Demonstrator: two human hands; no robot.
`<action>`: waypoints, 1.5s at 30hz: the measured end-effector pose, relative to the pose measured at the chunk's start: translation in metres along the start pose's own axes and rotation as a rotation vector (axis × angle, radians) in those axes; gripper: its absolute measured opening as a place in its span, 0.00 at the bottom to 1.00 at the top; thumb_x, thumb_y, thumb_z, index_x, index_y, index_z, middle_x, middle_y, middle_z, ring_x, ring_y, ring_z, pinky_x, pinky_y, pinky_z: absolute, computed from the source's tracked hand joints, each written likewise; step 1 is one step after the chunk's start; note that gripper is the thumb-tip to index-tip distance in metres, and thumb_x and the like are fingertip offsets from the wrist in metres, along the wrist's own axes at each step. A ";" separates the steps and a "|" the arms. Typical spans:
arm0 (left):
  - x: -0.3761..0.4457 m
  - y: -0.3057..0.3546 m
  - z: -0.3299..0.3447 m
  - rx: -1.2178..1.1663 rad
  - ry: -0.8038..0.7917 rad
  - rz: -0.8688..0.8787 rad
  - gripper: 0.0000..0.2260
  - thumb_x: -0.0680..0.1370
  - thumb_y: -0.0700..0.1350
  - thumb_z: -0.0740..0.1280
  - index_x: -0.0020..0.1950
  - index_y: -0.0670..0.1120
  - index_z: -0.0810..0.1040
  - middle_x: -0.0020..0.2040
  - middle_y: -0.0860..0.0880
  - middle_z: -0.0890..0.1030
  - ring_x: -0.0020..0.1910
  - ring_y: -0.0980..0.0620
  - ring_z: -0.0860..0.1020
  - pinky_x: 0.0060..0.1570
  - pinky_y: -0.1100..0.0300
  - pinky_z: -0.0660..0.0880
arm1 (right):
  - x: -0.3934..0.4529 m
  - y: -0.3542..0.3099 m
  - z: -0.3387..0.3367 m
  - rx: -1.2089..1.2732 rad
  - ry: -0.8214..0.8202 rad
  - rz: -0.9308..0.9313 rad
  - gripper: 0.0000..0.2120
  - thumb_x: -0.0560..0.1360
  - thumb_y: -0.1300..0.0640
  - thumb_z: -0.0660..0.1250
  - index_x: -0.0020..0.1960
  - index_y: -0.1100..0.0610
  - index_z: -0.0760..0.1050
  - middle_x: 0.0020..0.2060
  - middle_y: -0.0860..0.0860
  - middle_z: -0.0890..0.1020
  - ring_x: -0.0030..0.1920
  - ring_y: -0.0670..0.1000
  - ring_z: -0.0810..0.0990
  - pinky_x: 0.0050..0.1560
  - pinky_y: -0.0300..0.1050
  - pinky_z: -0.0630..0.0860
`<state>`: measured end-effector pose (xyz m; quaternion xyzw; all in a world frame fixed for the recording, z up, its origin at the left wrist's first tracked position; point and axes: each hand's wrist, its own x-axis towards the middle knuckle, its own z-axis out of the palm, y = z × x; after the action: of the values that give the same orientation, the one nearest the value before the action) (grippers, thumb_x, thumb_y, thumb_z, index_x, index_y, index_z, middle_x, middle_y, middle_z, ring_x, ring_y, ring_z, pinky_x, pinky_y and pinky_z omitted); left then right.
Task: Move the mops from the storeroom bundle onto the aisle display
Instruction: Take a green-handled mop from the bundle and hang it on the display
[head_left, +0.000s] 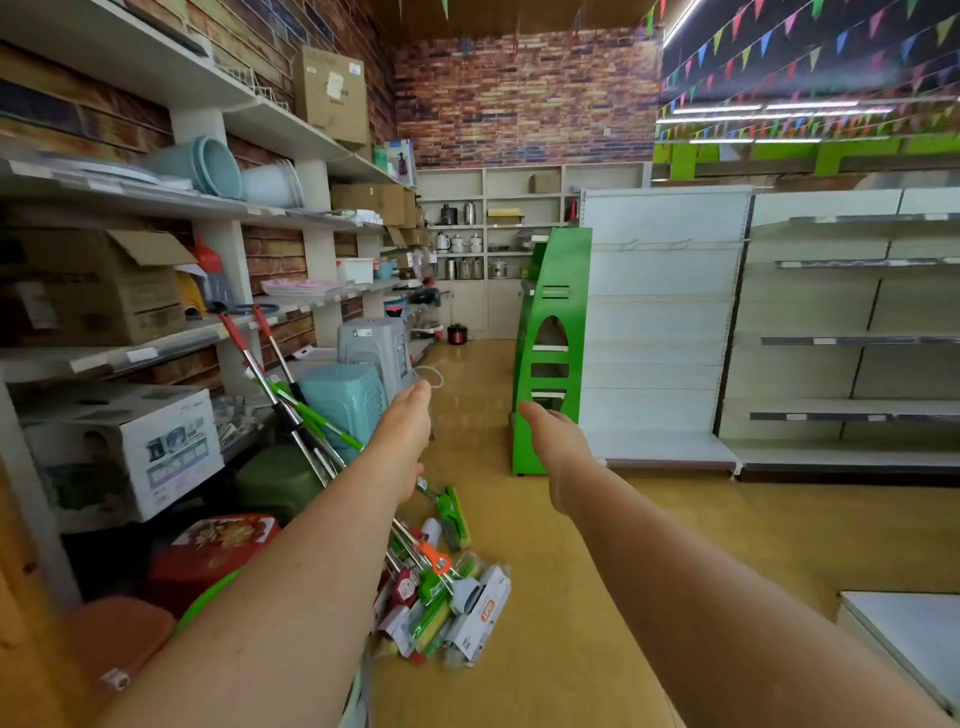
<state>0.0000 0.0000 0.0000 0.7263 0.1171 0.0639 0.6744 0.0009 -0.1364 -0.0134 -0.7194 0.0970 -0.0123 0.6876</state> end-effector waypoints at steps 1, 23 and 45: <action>0.000 0.000 0.001 -0.021 0.002 0.008 0.22 0.81 0.56 0.51 0.74 0.53 0.59 0.73 0.47 0.65 0.69 0.45 0.67 0.67 0.46 0.63 | 0.002 0.001 0.000 0.022 -0.012 -0.005 0.27 0.78 0.47 0.58 0.74 0.55 0.58 0.72 0.54 0.65 0.70 0.57 0.64 0.68 0.51 0.61; 0.018 -0.022 0.040 -0.010 0.166 0.007 0.20 0.81 0.52 0.52 0.73 0.50 0.62 0.70 0.46 0.68 0.66 0.45 0.69 0.57 0.52 0.66 | 0.045 0.021 -0.023 -0.005 -0.162 -0.020 0.26 0.77 0.48 0.59 0.72 0.56 0.61 0.69 0.54 0.69 0.68 0.56 0.67 0.64 0.50 0.64; 0.176 -0.042 0.004 -0.126 0.305 -0.109 0.18 0.81 0.53 0.54 0.68 0.46 0.68 0.45 0.47 0.72 0.51 0.47 0.71 0.52 0.55 0.67 | 0.192 0.015 0.065 -0.057 -0.285 -0.026 0.25 0.77 0.49 0.60 0.72 0.55 0.60 0.69 0.53 0.68 0.68 0.55 0.66 0.64 0.50 0.65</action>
<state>0.1675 0.0444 -0.0532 0.6569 0.2530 0.1438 0.6956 0.1970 -0.1031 -0.0537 -0.7343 -0.0105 0.0838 0.6735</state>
